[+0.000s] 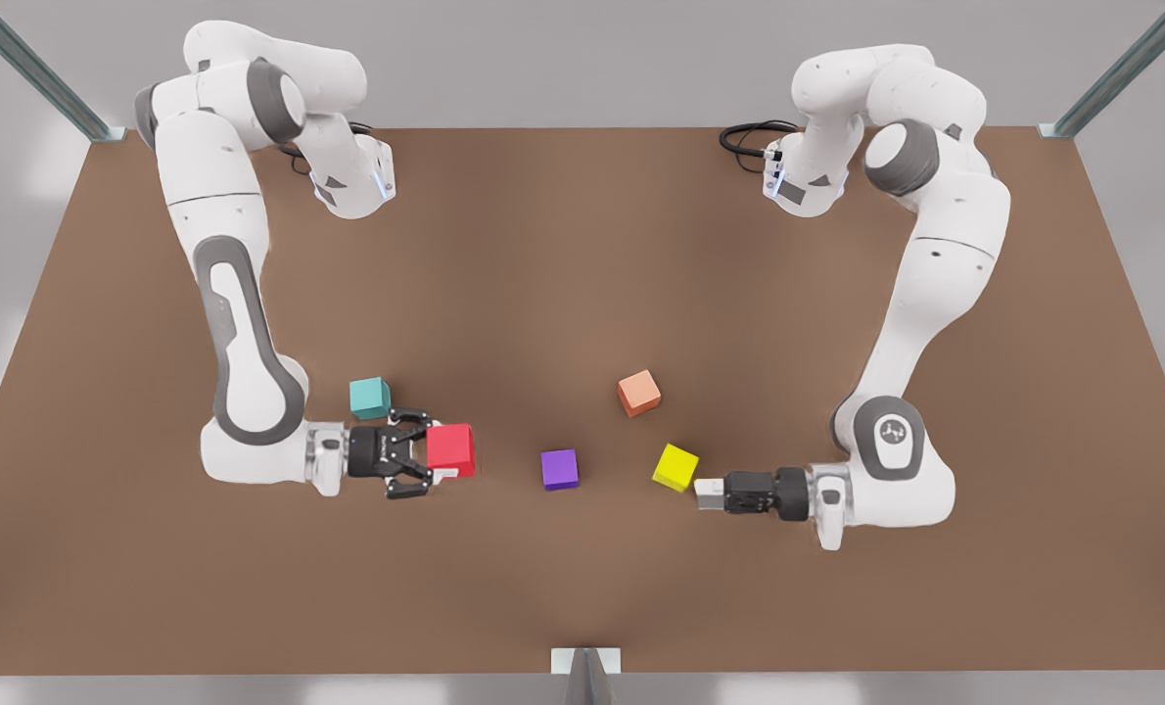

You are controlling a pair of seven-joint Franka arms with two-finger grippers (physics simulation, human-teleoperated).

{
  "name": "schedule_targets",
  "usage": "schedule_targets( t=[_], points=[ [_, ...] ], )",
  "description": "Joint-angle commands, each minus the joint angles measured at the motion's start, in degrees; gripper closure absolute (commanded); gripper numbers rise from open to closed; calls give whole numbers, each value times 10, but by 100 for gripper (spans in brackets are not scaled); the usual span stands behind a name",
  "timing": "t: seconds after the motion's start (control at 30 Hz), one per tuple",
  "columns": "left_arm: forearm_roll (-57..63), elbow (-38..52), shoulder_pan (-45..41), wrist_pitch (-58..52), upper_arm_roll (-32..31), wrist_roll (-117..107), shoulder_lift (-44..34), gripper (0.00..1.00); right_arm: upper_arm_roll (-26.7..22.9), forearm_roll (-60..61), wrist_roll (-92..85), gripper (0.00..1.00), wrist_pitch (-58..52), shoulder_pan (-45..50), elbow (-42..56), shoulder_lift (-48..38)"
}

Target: Pick up red wooden cube and pass to hand red wooden cube and place in blue wooden cube

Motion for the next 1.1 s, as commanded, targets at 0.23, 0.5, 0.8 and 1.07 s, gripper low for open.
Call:
schedule_targets(
  t=[0.23,0.5,0.8,1.07],
  points=[
    [606,53,120,-401,-25,-294,-145,0,-10,-494,295,49,-69,-42,-58,-160],
    [438,-228,-78,-304,273,-188,-389,0,-7,-535,370,49,177,4,-273,-241],
    [424,-215,-76,-274,266,-185,-375,0,-9,-568,377,49,317,13,-361,-257],
    [422,-219,-76,-303,265,-189,-360,0,-11,-606,377,49,360,10,-416,-269]
  ],
)
